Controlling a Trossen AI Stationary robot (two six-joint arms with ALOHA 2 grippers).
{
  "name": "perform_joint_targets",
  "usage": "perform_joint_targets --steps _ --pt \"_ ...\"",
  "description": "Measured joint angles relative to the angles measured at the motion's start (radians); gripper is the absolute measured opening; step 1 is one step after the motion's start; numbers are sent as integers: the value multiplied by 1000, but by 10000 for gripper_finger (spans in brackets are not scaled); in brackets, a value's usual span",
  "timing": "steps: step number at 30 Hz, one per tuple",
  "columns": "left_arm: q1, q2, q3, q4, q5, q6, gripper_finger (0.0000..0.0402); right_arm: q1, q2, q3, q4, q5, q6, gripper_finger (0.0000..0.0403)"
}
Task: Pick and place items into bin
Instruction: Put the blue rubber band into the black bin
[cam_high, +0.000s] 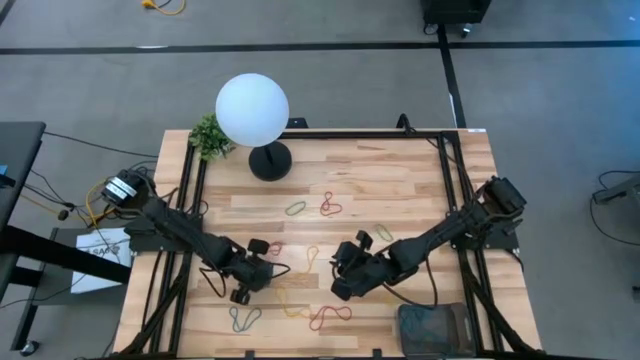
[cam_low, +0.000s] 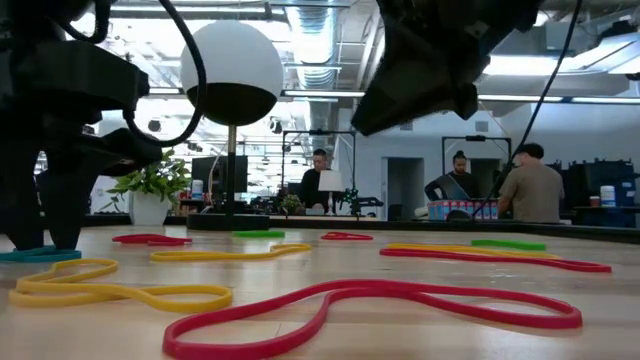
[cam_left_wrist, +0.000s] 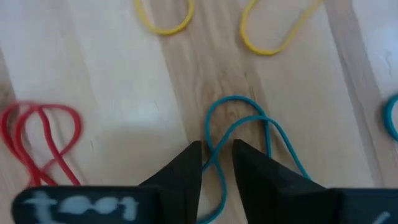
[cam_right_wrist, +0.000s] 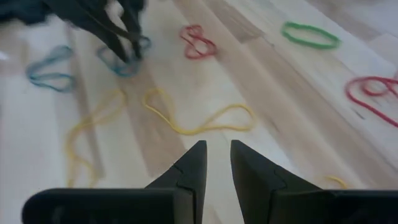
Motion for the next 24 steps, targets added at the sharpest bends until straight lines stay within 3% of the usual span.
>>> perform_joint_targets --steps 4,9,13,19,24 --pt "1 -27 2 13 12 119 12 7 0 0 54 -8 -15 67" --pt "4 -100 69 -7 -157 205 2 0 0 0 129 -8 -91 67" --pt "6 -142 111 -15 -283 279 1 -23 0 0 241 -9 -285 76" --pt "30 -153 167 0 -391 318 0 -83 0 0 369 -10 -454 125" --pt "51 -153 178 57 -466 352 0 -134 8 0 375 -61 -454 179"
